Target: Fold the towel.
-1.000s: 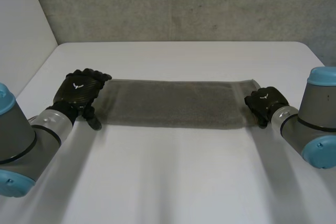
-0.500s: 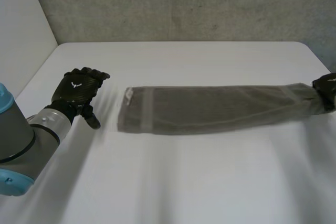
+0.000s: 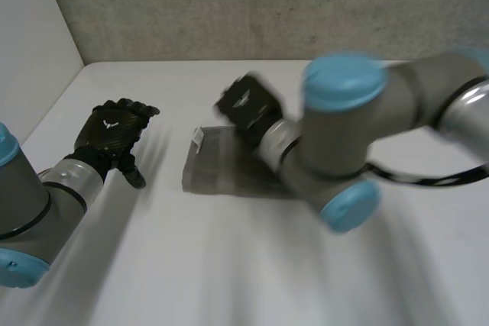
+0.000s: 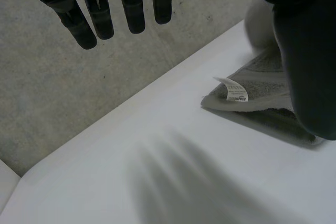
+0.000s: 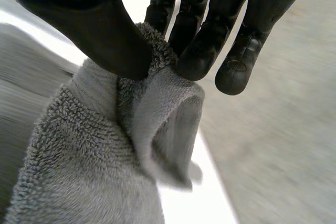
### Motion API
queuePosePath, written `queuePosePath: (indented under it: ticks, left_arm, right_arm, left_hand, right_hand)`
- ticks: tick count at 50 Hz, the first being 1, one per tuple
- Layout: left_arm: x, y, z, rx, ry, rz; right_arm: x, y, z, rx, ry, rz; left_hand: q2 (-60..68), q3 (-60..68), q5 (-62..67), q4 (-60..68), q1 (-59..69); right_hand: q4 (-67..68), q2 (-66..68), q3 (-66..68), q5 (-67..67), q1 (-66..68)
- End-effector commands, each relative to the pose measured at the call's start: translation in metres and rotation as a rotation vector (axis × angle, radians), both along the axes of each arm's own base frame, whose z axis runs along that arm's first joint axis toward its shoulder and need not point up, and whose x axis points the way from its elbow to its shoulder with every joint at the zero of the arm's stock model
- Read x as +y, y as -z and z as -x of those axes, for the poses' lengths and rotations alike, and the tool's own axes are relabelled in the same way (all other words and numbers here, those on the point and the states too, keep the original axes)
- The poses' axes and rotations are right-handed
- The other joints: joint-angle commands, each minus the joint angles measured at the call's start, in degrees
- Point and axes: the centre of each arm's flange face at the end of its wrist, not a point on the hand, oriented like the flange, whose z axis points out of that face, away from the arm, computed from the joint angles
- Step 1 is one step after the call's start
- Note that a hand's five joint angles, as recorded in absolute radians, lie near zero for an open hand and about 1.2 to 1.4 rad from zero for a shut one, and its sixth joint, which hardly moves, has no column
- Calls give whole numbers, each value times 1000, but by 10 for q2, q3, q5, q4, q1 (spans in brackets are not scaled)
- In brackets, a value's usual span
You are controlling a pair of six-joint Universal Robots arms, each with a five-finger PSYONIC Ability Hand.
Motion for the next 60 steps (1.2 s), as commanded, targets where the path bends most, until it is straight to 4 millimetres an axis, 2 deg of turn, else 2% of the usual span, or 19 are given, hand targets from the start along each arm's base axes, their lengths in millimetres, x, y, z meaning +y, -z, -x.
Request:
queuePosePath:
  ticks: [1,2,5,9,11,12,14,15,16,17,21,28,34,36,39,42,48,52,60]
  left_arm:
    - [0,1,0,0,1,-2]
    - [0,1,0,0,1,-2]
    - [1,2,0,-1,1,-5]
    - [2,3,0,-2,2,-8]
    - [1,2,0,0,2,-2]
    - [1,2,0,0,2,-2]
    - [2,2,0,0,4,-1]
    - [2,2,0,0,4,-1]
    - [2,3,1,0,5,-2]
    - [2,3,1,0,6,-2]
    - [4,4,3,0,13,-2]
    - [9,6,6,-2,25,-10]
    - [11,7,8,-3,33,-14]
    - [13,8,9,-3,39,-16]
    - [13,8,10,-3,41,-16]
    - [13,8,10,-4,41,-17]
    - [13,9,10,-5,39,-20]
    - [13,10,10,-5,41,-22]
    - [13,10,10,-5,41,-23]
  right_arm:
    - [32,53,-20,86,-79,-81]
    - [29,53,-18,85,-68,-88]
    - [25,49,-14,80,-46,-91]
    - [22,26,-3,47,-15,-86]
    - [9,4,25,5,53,-106]
    - [9,4,25,5,54,-106]
    - [-6,0,56,-6,137,-152]
    - [-6,0,57,-6,137,-153]
    - [-10,3,69,-1,171,-181]
    - [-10,3,69,-1,171,-181]
    - [-13,32,101,65,249,-266]
    - [-32,66,139,79,349,-306]
    - [-36,72,143,71,363,-290]
    - [-40,72,144,62,370,-277]
    - [-43,75,143,60,373,-277]
    - [-45,77,143,61,376,-278]
    - [-44,79,141,53,373,-289]
    - [-41,81,141,46,358,-297]
    - [-38,84,140,34,329,-301]
  left_hand:
    - [-40,-32,-121,-40,-46]
    - [-40,-32,-121,-40,-46]
    - [-40,-32,-121,-40,-46]
    - [-40,-32,-121,-40,-46]
    - [-40,-32,-121,-40,-46]
    - [-40,-32,-121,-40,-46]
    - [-42,-34,-123,-42,-48]
    - [-42,-34,-123,-42,-48]
    - [-42,-34,-123,-42,-48]
    - [-42,-34,-123,-42,-48]
    - [-42,-34,-123,-42,-48]
    - [-42,-34,-123,-42,-48]
    - [-42,-34,-123,-42,-48]
    - [-42,-34,-123,-42,-48]
    - [-42,-34,-123,-42,-48]
    - [-42,-34,-123,-42,-48]
    - [-42,-34,-123,-42,-48]
    - [-42,-34,-123,-42,-48]
    - [-42,-34,-123,-42,-48]
  right_hand:
    - [-542,-525,-542,-536,-531]
    - [-669,-652,-669,-663,-658]
    - [-669,-652,-669,-663,-658]
    - [-669,-652,-669,-663,-658]
    - [-669,-652,-669,-663,-658]
    - [-669,-652,-669,-663,-658]
    - [-669,-652,-669,-663,-658]
    - [-669,-652,-669,-663,-658]
    - [-669,-652,-669,-663,-658]
    - [-669,-652,-669,-663,-658]
    - [-669,-652,-669,-663,-658]
    - [-460,-443,-460,-454,-449]
    - [-427,-411,-427,-421,-416]
    - [-267,-250,-267,-261,-256]
    - [-190,-174,-190,-184,-179]
    - [-192,-175,-192,-186,-181]
    - [-276,-259,-276,-270,-265]
    - [-513,-496,-513,-507,-502]
    - [-500,-483,-500,-494,-489]
